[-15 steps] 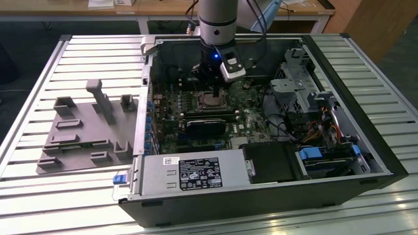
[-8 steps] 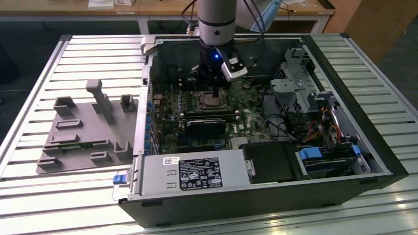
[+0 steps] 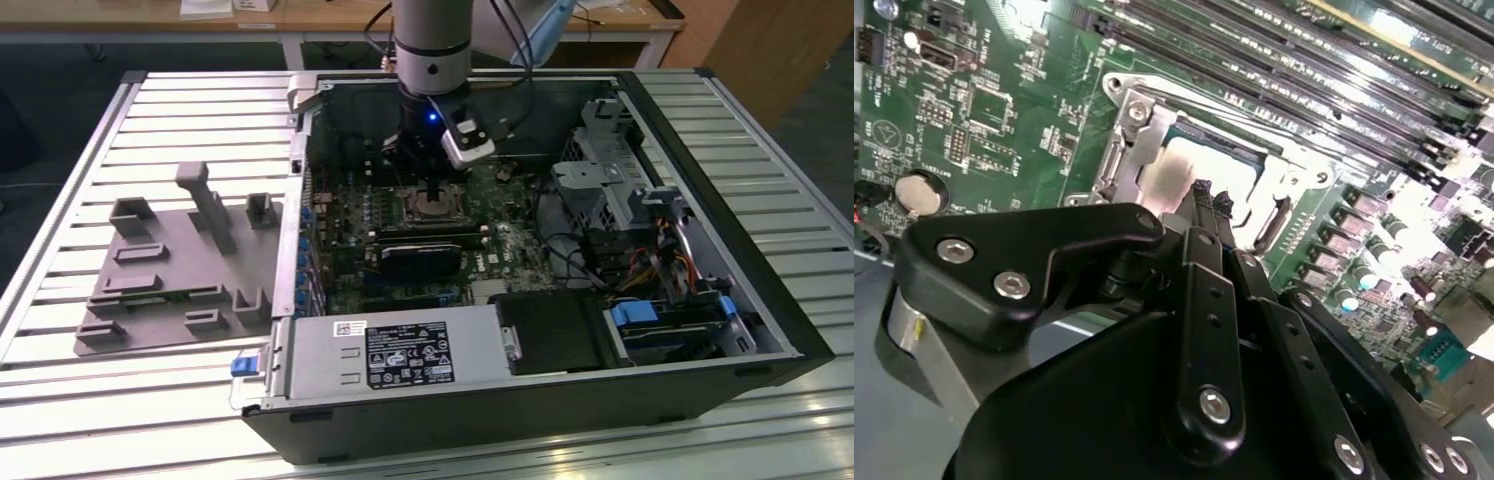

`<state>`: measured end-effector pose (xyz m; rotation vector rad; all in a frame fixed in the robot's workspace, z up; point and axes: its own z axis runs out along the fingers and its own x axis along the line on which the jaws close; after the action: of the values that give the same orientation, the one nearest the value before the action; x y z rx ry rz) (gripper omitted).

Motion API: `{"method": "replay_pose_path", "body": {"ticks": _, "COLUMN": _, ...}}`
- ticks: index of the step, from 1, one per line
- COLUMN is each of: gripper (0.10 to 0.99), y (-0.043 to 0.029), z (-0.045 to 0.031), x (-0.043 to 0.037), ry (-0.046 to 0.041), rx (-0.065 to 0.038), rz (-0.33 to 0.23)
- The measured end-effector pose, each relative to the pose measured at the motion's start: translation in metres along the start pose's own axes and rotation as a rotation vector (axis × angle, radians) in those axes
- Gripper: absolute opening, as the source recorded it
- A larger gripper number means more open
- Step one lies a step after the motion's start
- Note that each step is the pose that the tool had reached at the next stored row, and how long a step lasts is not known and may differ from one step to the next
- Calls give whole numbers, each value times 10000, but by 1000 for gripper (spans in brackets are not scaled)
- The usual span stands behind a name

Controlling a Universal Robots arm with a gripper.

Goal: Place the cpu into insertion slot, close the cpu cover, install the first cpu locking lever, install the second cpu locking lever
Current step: 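Close the cpu cover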

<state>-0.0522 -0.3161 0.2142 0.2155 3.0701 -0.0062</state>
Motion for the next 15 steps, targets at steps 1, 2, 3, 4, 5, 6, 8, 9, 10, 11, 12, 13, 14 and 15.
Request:
{"method": "replay_pose_path", "body": {"ticks": 1, "gripper": 102, "y": -3, "z": 0, "x": 1, "ry": 0, "rx": 2, "rz": 15}}
{"method": "replay_pose_path", "body": {"ticks": 2, "gripper": 102, "y": -3, "z": 0, "x": 1, "ry": 0, "rx": 2, "rz": 19}}
{"method": "replay_pose_path", "body": {"ticks": 3, "gripper": 102, "y": -3, "z": 0, "x": 1, "ry": 0, "rx": 3, "rz": 23}}
{"method": "replay_pose_path", "body": {"ticks": 4, "gripper": 102, "y": -3, "z": 0, "x": 1, "ry": 0, "rx": 3, "rz": 29}}
{"method": "replay_pose_path", "body": {"ticks": 5, "gripper": 102, "y": -3, "z": -3, "x": 1, "ry": 0, "rx": 4, "rz": 36}}
{"method": "replay_pose_path", "body": {"ticks": 6, "gripper": 102, "y": -3, "z": -9, "x": 1, "ry": 0, "rx": 4, "rz": 40}}
{"method": "replay_pose_path", "body": {"ticks": 8, "gripper": 102, "y": -3, "z": -30, "x": -1, "ry": -1, "rx": 3, "rz": 46}}
{"method": "replay_pose_path", "body": {"ticks": 9, "gripper": 102, "y": -3, "z": -44, "x": -2, "ry": -1, "rx": 4, "rz": 47}}
{"method": "replay_pose_path", "body": {"ticks": 10, "gripper": 102, "y": -3, "z": -57, "x": -3, "ry": -1, "rx": 3, "rz": 48}}
{"method": "replay_pose_path", "body": {"ticks": 11, "gripper": 102, "y": -3, "z": -72, "x": -3, "ry": -1, "rx": 3, "rz": 50}}
{"method": "replay_pose_path", "body": {"ticks": 12, "gripper": 102, "y": -3, "z": -87, "x": -4, "ry": -1, "rx": 4, "rz": 53}}
{"method": "replay_pose_path", "body": {"ticks": 13, "gripper": 102, "y": -3, "z": -105, "x": -6, "ry": -2, "rx": 3, "rz": 55}}
{"method": "replay_pose_path", "body": {"ticks": 14, "gripper": 102, "y": -3, "z": -124, "x": -7, "ry": -1, "rx": 4, "rz": 58}}
{"method": "replay_pose_path", "body": {"ticks": 15, "gripper": 102, "y": -3, "z": -142, "x": -8, "ry": -1, "rx": 4, "rz": 62}}
